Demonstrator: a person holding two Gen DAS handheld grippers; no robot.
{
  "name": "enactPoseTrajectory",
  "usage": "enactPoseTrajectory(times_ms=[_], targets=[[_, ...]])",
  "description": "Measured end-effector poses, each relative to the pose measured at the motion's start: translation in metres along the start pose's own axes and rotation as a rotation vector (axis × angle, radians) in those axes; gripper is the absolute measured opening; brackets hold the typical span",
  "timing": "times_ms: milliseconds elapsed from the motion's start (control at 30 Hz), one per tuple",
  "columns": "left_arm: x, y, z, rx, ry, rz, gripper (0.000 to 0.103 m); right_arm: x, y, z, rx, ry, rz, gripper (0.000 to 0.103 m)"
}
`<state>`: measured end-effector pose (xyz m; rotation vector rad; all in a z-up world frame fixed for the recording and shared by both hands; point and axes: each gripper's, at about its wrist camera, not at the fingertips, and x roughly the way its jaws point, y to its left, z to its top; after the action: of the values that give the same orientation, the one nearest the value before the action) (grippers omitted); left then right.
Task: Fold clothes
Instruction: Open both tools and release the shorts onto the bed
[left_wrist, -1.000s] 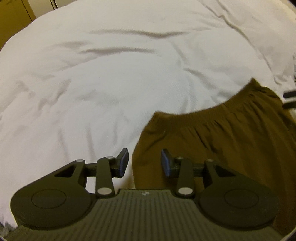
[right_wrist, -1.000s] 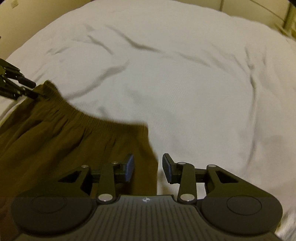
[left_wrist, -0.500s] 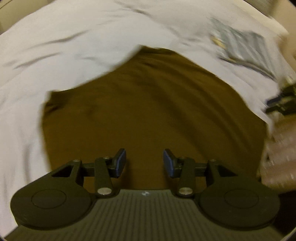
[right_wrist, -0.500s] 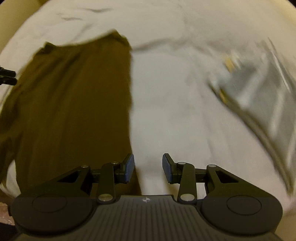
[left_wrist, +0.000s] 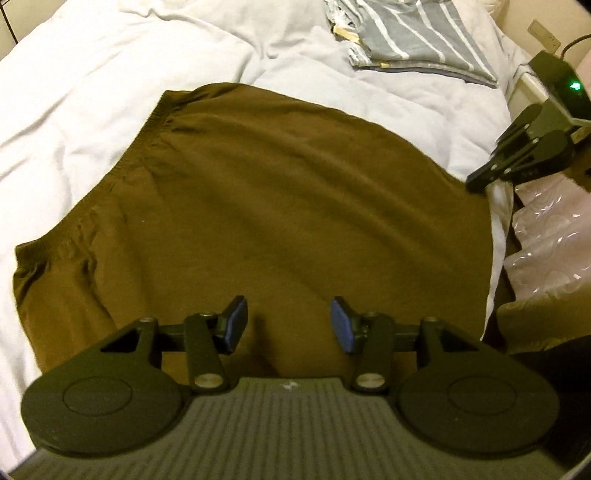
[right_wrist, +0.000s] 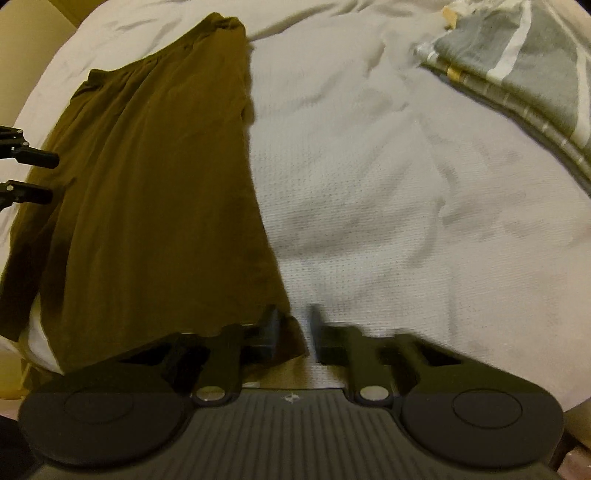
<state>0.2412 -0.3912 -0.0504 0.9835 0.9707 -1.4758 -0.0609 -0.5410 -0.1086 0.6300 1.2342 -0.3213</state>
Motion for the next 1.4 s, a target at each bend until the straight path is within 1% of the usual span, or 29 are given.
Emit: enactPoseTrajectory(times_ms=[100, 133, 233, 267, 300, 367, 467, 567, 600, 700, 800, 900, 1000, 1133, 1200, 1233, 1267, 1300, 1367, 1400], targets=[[-0.005, 0.007, -0.002, -0.008, 0.006, 0.020, 0.045, -0.012, 0.004, 0.003, -0.066, -0.015, -0.040, 0.000], [-0.007, 0.010, -0.004, -0.014, 0.008, 0.027, 0.047, -0.019, 0.002, 0.003, -0.078, -0.031, -0.065, 0.000], [-0.011, 0.019, -0.014, -0.038, 0.025, 0.048, 0.049, -0.041, -0.013, 0.004, -0.053, -0.091, -0.159, 0.000], [-0.011, 0.021, -0.018, -0.046, 0.034, 0.054, 0.049, -0.044, -0.019, 0.006, -0.037, -0.102, -0.188, 0.000], [-0.013, 0.024, -0.024, -0.056, 0.046, 0.064, 0.049, -0.044, -0.024, 0.009, -0.031, -0.097, -0.235, 0.000], [-0.018, 0.028, -0.034, -0.076, 0.060, 0.084, 0.049, -0.042, -0.033, 0.013, -0.017, -0.066, -0.233, 0.000], [-0.030, 0.037, -0.054, -0.128, 0.065, 0.117, 0.051, -0.046, -0.027, 0.016, -0.053, -0.086, -0.251, 0.000], [-0.043, 0.048, -0.078, -0.179, 0.061, 0.156, 0.051, -0.051, -0.014, 0.019, -0.062, -0.121, -0.244, 0.009], [-0.047, 0.052, -0.089, -0.195, 0.060, 0.167, 0.052, -0.051, -0.004, 0.020, -0.068, -0.133, -0.240, 0.012], [-0.059, 0.065, -0.122, -0.241, 0.057, 0.195, 0.052, -0.052, 0.034, 0.023, -0.098, -0.173, -0.218, 0.012], [-0.070, 0.083, -0.159, -0.297, 0.041, 0.190, 0.052, -0.048, 0.080, 0.022, -0.133, -0.195, -0.178, 0.015], [-0.072, 0.100, -0.190, -0.311, 0.018, 0.129, 0.051, -0.039, 0.136, 0.012, -0.172, -0.193, -0.135, 0.017], [-0.074, 0.118, -0.222, -0.324, -0.005, 0.066, 0.044, -0.030, 0.199, -0.005, -0.197, -0.202, -0.119, 0.017], [-0.073, 0.135, -0.246, -0.350, -0.016, -0.064, 0.040, -0.018, 0.287, -0.035, -0.178, -0.215, -0.100, 0.022], [-0.073, 0.144, -0.251, -0.386, -0.027, -0.122, 0.040, -0.007, 0.330, -0.051, -0.178, -0.200, -0.090, 0.026], [-0.072, 0.149, -0.252, -0.409, -0.036, -0.148, 0.039, -0.003, 0.346, -0.057, -0.179, -0.189, -0.081, 0.026], [-0.070, 0.152, -0.252, -0.432, -0.046, -0.180, 0.033, 0.001, 0.363, -0.062, -0.180, -0.179, -0.073, 0.026], [-0.069, 0.156, -0.251, -0.455, -0.057, -0.212, 0.031, 0.005, 0.379, -0.067, -0.182, -0.170, -0.064, 0.027], [-0.065, 0.157, -0.249, -0.457, -0.059, -0.262, 0.024, 0.012, 0.403, -0.073, -0.185, -0.162, -0.048, 0.029], [-0.061, 0.153, -0.245, -0.425, -0.046, -0.273, 0.020, 0.016, 0.413, -0.075, -0.186, -0.159, -0.044, 0.031]])
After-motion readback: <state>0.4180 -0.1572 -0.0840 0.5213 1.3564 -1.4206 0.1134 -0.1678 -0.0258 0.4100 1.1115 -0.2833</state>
